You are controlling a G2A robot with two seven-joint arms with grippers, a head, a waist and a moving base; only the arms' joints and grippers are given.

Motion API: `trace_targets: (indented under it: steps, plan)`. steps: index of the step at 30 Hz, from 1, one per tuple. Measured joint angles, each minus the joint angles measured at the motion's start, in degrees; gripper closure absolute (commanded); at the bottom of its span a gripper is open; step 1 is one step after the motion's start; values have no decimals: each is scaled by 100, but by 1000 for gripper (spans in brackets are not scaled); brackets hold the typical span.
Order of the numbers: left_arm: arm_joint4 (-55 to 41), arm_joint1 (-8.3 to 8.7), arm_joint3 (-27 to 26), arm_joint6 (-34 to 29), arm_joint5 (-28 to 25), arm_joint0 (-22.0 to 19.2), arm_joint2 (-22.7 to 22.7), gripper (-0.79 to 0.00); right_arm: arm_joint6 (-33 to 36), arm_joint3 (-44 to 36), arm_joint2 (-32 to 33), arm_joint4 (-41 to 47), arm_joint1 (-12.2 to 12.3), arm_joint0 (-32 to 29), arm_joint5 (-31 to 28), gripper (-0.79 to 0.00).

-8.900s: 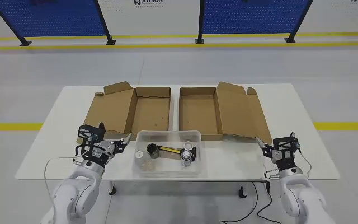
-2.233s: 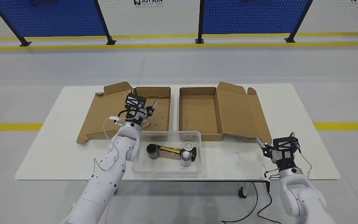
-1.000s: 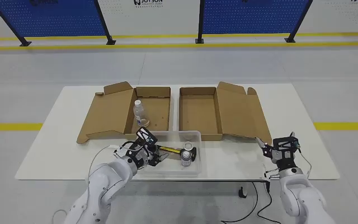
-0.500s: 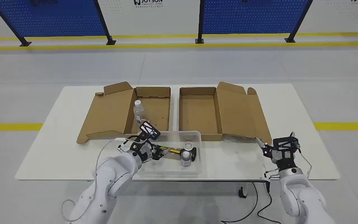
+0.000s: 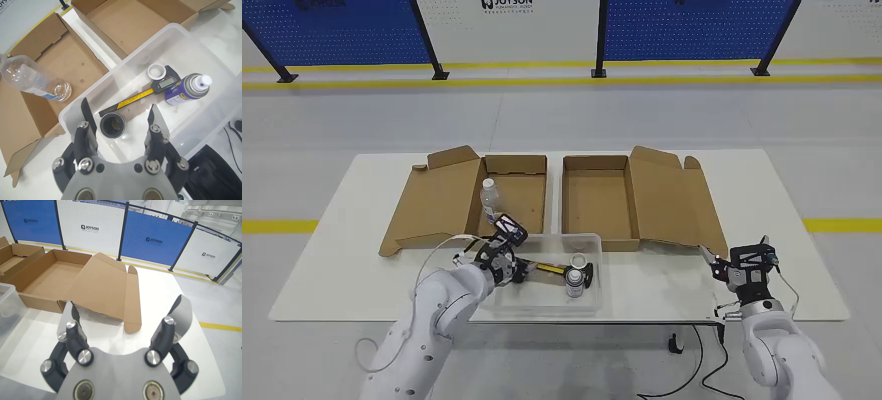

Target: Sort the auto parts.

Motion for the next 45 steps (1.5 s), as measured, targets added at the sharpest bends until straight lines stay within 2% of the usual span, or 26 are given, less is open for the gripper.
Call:
trace_targets:
  steps: [2,4,14,17,29,45]
  plan:
    - [-11,12,6,-61,-11,25,-25,-471,0,0,0,0,0,0,0,-785]
    - [-13,21,24,-143,-15,36,-37,-548,0,0,0,0,0,0,0,-785]
    - [192,20,153,-317,273,-65,130,-477,0,0,0,0,0,0,0,-785]
    - [222,11,177,-341,431,-105,174,-391,0,0,0,0,0,0,0,-785]
    - [469,1,371,-449,784,-293,254,-376,0,0,0,0,0,0,0,-785]
    - [529,-13,657,-893,740,-542,407,-360,0,0,0,0,0,0,0,-785]
